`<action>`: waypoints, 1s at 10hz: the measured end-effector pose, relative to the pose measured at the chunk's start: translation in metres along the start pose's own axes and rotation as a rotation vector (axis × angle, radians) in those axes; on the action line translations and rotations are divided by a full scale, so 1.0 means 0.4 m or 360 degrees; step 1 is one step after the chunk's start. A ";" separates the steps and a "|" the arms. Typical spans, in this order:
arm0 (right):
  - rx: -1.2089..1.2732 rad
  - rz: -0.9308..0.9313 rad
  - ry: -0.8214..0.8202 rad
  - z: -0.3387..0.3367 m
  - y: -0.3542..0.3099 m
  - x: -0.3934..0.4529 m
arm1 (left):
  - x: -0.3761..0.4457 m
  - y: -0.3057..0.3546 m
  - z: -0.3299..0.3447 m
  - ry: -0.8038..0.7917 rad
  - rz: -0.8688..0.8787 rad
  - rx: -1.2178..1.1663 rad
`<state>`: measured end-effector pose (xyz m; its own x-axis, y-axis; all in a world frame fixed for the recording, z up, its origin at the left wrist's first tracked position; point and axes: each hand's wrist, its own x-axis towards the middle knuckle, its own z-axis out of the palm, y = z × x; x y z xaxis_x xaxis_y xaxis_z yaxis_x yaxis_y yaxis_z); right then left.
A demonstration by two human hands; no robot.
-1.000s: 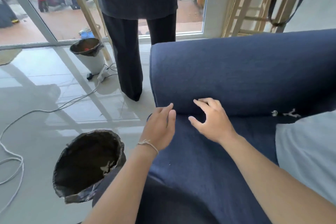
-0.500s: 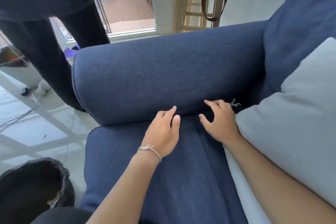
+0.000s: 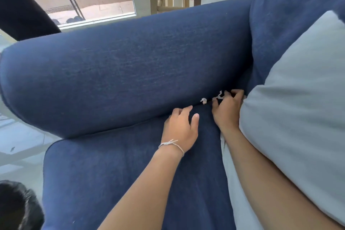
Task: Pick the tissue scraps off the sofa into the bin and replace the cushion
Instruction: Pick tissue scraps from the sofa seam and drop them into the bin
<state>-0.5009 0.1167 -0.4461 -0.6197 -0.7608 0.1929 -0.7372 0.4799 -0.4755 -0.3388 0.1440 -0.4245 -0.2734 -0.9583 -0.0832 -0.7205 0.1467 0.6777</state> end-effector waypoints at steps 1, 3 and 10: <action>-0.0025 0.0028 -0.0032 0.021 0.000 0.016 | 0.034 -0.011 0.022 0.0066 -0.0112 0.0092; 0.0064 0.0169 -0.0060 0.037 -0.003 0.032 | 0.097 0.039 0.073 0.0203 -0.0496 0.0165; 0.0677 0.0201 -0.0248 0.021 -0.019 0.021 | 0.222 0.099 0.194 0.0468 -0.1095 -0.0173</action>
<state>-0.4982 0.1031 -0.4481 -0.6258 -0.7800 -0.0051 -0.4626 0.3764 -0.8027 -0.4411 0.0838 -0.4617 0.4076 -0.8531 -0.3258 -0.5962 -0.5189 0.6126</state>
